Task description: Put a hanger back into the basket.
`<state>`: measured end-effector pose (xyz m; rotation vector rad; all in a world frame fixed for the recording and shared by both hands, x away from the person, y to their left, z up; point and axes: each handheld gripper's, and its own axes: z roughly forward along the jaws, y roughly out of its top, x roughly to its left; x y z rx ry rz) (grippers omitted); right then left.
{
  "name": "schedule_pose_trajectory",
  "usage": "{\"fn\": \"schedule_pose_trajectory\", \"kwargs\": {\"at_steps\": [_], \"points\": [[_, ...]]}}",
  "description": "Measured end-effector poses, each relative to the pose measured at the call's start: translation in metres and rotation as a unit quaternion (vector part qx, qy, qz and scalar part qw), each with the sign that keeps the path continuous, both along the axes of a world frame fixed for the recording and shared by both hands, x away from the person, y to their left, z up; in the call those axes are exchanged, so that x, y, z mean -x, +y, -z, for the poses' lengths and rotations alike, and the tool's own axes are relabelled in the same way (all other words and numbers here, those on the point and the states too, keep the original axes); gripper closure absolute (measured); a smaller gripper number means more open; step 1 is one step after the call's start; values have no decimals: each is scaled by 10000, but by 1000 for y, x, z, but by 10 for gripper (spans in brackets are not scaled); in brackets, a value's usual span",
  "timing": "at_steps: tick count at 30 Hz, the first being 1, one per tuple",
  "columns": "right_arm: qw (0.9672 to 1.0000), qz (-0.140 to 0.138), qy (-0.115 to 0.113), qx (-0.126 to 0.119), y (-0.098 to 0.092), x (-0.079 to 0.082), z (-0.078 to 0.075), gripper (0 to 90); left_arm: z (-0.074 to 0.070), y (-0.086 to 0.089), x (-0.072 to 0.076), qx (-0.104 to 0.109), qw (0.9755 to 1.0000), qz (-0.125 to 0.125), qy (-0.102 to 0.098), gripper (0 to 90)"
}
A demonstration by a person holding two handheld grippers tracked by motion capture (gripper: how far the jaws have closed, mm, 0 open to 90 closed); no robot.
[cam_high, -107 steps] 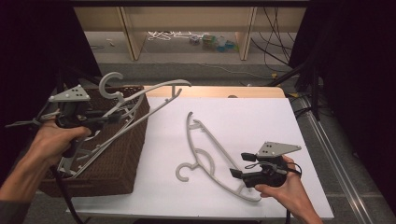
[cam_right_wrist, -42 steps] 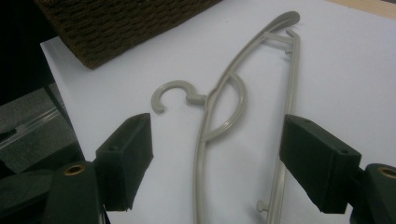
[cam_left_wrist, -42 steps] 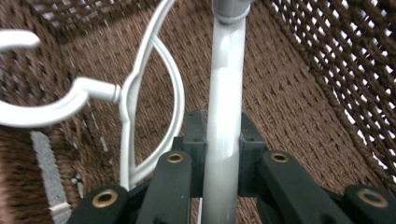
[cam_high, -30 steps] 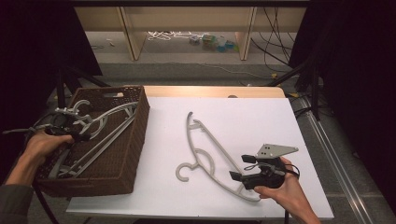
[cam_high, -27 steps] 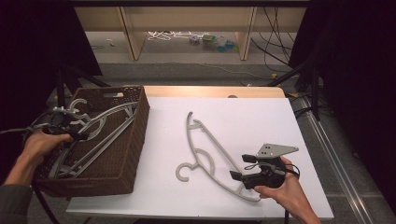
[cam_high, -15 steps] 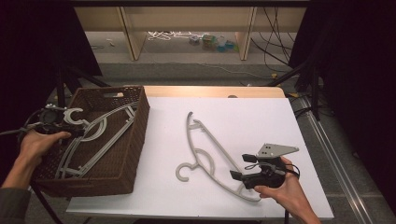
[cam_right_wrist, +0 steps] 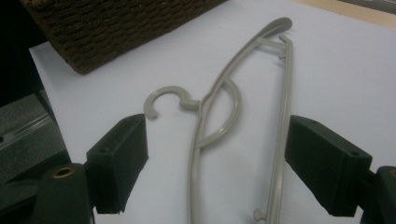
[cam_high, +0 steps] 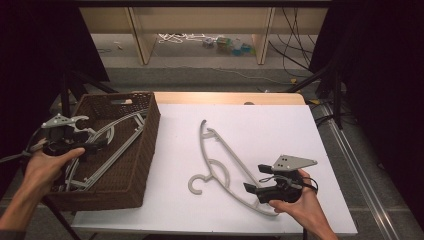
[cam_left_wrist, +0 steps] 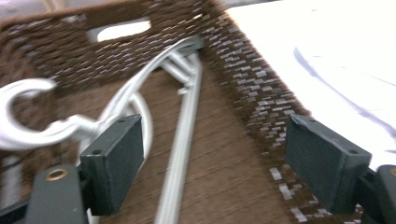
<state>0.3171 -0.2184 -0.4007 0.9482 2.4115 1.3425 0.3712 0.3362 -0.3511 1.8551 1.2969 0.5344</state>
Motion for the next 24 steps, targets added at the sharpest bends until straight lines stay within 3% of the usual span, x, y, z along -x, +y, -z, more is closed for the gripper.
{"fn": "schedule_pose_trajectory", "kwargs": {"at_steps": [3, 11, 15, 17, 24], "points": [[10000, 51, -30, -47, 0, -1, 1, 223, 1, -14, 8, 334, 9993, 113, -135, 211], [9998, 5, -112, -162, 3, 1, 2, 219, 4, -48, 23, 590, 9966, 325, -473, 204], [9996, 30, -154, -245, 4, 0, 5, 213, 8, -65, 30, 860, 9933, 486, -596, 200], [9996, 16, -58, -272, 3, 0, 5, 210, 11, -74, 33, 986, 9910, 567, -704, 202], [9988, 110, -110, -466, 1, -1, 8, 200, 21, -102, 39, 1154, 9851, 844, -951, 196]]}}
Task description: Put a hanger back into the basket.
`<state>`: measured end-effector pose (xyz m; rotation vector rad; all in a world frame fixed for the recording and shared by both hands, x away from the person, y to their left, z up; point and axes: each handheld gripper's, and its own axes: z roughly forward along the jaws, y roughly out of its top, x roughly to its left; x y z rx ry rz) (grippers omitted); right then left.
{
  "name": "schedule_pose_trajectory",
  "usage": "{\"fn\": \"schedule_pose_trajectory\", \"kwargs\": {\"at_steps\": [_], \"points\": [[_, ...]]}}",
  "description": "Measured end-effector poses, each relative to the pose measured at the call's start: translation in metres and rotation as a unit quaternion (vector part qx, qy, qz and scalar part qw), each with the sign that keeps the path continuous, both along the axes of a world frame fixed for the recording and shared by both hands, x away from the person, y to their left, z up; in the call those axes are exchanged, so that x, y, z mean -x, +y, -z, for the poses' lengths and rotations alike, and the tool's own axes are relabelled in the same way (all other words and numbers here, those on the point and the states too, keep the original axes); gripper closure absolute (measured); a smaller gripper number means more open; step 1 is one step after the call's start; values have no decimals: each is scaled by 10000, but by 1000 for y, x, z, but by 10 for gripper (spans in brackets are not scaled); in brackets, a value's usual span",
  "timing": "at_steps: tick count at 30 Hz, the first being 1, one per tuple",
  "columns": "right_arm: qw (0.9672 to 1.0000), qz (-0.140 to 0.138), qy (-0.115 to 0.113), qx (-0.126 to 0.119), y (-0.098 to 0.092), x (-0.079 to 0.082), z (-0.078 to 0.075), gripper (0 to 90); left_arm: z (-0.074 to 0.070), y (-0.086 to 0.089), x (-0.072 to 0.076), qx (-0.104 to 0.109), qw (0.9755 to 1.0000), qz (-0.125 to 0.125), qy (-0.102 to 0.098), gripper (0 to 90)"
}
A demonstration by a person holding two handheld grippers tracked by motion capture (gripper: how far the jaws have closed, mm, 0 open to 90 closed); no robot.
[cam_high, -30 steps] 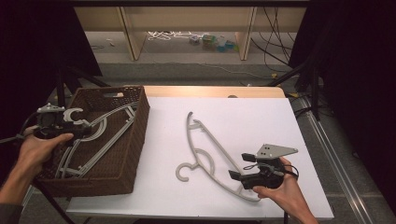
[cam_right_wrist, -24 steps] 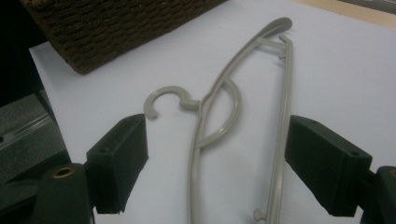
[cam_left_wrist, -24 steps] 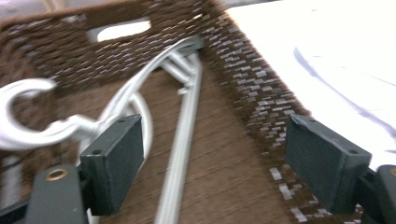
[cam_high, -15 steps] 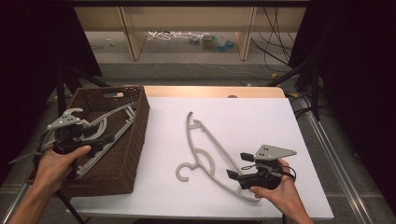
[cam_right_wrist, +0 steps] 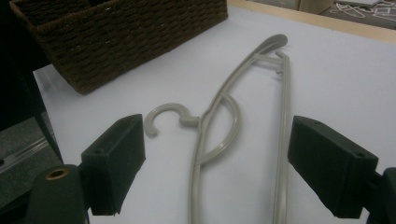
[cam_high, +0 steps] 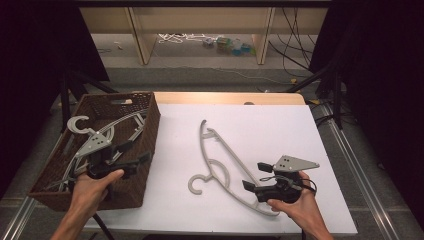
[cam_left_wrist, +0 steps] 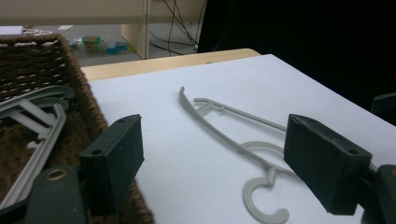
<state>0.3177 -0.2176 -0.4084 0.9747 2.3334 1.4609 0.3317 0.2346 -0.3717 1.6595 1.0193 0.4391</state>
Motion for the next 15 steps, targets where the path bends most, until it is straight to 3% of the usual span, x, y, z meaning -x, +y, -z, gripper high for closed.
{"fn": "schedule_pose_trajectory", "kwargs": {"at_steps": [4, 9, 15], "points": [[10000, -11, -16, -35, 1, 0, 0, 195, 5, -13, 3, 4, 9997, 205, -140, 173], [10000, -53, 8, -68, 0, 0, 0, 189, 12, -26, 11, 160, 9993, 240, -225, 167], [10000, -62, 53, 51, 1, -1, 4, 187, 23, -43, 22, 9, 9984, 486, -296, 167]]}}
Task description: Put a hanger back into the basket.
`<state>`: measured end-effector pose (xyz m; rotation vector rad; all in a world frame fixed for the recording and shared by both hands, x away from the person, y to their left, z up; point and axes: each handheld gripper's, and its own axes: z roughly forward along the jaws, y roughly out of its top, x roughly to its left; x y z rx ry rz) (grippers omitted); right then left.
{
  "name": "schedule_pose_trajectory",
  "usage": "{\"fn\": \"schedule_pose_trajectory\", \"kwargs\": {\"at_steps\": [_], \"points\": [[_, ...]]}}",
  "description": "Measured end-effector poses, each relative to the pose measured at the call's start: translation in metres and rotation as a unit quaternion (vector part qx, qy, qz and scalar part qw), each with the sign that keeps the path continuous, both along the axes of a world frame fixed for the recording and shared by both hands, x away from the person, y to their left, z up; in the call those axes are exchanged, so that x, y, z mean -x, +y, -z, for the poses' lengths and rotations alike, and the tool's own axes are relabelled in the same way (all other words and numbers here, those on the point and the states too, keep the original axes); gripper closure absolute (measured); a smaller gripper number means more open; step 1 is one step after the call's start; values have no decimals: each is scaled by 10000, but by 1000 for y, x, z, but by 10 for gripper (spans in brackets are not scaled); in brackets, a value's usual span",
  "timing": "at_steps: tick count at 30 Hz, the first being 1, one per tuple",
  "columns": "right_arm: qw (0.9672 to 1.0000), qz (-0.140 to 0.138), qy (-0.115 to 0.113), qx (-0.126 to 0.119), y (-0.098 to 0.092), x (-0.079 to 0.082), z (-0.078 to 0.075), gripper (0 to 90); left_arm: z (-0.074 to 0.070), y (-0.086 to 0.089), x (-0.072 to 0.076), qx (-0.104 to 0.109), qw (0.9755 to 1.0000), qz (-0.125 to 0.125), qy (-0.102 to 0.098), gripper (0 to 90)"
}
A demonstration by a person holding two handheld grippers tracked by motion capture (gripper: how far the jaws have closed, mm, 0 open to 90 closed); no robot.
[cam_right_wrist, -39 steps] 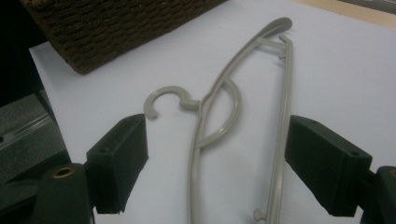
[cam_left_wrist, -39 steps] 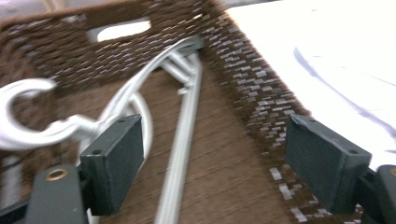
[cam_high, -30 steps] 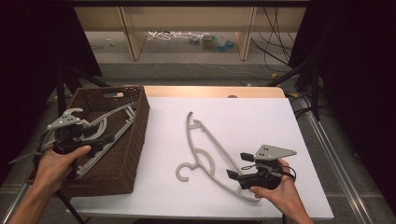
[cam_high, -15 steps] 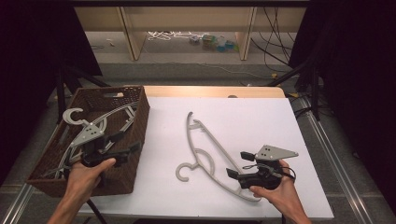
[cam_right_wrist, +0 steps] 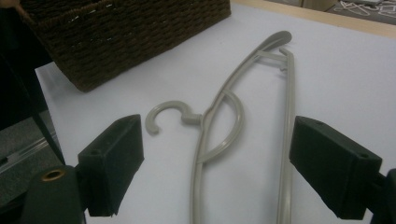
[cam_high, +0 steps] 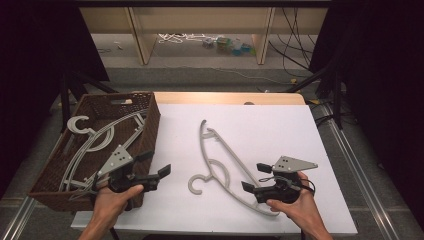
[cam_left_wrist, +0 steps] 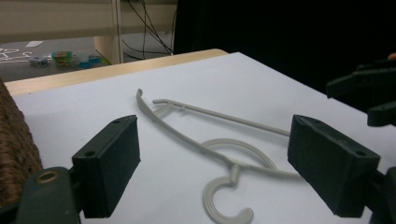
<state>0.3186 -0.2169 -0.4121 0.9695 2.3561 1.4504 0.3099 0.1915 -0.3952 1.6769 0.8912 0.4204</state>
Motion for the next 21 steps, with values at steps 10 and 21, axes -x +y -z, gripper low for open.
{"fn": "schedule_pose_trajectory", "kwargs": {"at_steps": [10, 21], "points": [[9997, -12, 19, 233, 8, 0, 8, 189, 17, -8, 7, -173, 9997, 95, -122, 169], [9886, -446, 437, 1371, 42, -8, 38, 225, 23, -10, 7, -223, 9995, 173, -128, 170]]}}
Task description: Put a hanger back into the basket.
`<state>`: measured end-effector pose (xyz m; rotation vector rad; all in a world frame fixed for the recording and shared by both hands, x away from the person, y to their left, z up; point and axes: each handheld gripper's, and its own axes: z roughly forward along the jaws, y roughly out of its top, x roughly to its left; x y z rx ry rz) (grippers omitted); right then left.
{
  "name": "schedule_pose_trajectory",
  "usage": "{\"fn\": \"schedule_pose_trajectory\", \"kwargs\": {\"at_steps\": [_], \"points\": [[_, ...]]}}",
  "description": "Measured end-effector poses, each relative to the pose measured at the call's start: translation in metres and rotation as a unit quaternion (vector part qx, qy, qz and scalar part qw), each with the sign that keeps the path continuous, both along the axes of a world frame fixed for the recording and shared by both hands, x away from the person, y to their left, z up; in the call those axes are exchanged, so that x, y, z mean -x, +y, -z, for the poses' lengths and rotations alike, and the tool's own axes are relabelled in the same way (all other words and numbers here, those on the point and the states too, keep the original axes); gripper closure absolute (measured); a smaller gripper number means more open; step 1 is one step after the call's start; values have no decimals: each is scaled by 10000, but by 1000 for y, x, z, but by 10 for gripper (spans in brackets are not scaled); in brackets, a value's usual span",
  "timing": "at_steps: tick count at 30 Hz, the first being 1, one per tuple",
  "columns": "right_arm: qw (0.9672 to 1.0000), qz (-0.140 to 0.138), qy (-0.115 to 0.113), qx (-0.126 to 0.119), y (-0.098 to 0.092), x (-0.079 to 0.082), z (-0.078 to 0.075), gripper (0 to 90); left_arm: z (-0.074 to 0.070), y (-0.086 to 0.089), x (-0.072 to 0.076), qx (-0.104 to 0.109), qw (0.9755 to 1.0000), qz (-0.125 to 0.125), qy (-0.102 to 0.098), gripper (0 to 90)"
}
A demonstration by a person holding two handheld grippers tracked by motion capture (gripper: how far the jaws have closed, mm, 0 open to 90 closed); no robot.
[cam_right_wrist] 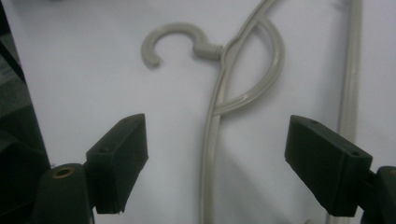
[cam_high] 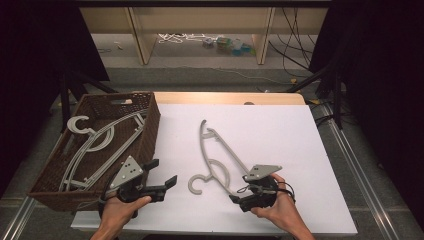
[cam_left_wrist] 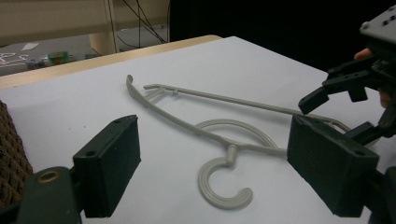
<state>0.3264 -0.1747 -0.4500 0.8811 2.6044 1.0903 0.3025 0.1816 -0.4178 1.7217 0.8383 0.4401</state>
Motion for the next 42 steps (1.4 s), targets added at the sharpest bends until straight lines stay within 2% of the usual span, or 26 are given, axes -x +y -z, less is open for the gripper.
{"fn": "schedule_pose_trajectory", "kwargs": {"at_steps": [4, 5, 7, 10, 12, 13, 14, 16, 17, 20, 21, 22, 24, 26, 27, 29, 33, 35, 38, 39, 42], "points": [[9995, -73, 107, 304, 12, -8, 11, 245, 0, -1, 1, -77, 10000, 9, 11, 170], [9989, -121, 198, 417, 13, -10, 12, 248, 0, -1, 1, -101, 9999, 48, -17, 170], [9984, -104, 290, 472, 16, -12, 15, 276, 1, -3, 2, -44, 10000, 40, 31, 169], [9981, -84, 342, 497, 20, -17, 19, 295, 0, -3, 2, -87, 9999, 106, -73, 170], [9970, -50, 521, 578, 24, -19, 19, 331, 1, -3, 2, -114, 9999, 92, -71, 170], [9963, -117, 560, 641, 24, -21, 20, 354, 1, -3, 2, -162, 9998, 108, -107, 170], [9963, -175, 512, 674, 26, -23, 22, 374, 1, -3, 2, -169, 9997, 120, -104, 170], [9949, -185, 566, 808, 29, -25, 24, 412, 1, -5, 2, -112, 9999, 104, -36, 169], [9938, -215, 636, 887, 30, -26, 24, 422, 2, -4, 1, -145, 9997, 194, -96, 169], [9930, -246, 585, 1000, 33, -29, 22, 499, 2, -5, 2, -182, 9997, 165, -54, 168], [9924, -223, 638, 1027, 34, -29, 21, 520, 2, -5, 2, -209, 9996, 170, -38, 168], [9920, -255, 559, 1099, 35, -30, 22, 541, 2, -5, 2, -212, 9995, 208, -61, 168], [9904, -264, 540, 1247, 38, -30, 20, 547, 2, -5, 2, -249, 9994, 217, -68, 168], [9892, -289, 509, 1344, 42, -30, 20, 568, 3, -6, 1, -125, 9997, 196, -28, 169], [9881, -275, 608, 1384, 43, -30, 18, 576, 3, -5, 0, -188, 9995, 238, -70, 169], [9867, -267, 645, 1471, 45, -31, 18, 586, 3, -5, 1, -235, 9995, 210, -48, 169], [9838, -267, 816, 1576, 48, -35, 16, 609, 3, -5, 1, -223, 9995, 207, -25, 171], [9834, -301, 797, 1600, 48, -36, 16, 634, 4, -4, 1, -299, 9993, 228, -47, 172], [9838, -283, 817, 1573, 47, -38, 16, 672, 5, -4, -1, -289, 9993, 237, -58, 175], [9835, -277, 859, 1567, 46, -38, 16, 685, 5, -4, 0, -306, 9994, 191, 0, 175], [9820, -302, 866, 1652, 47, -41, 15, 737, 6, -4, -1, -358, 9991, 213, -27, 175]]}}
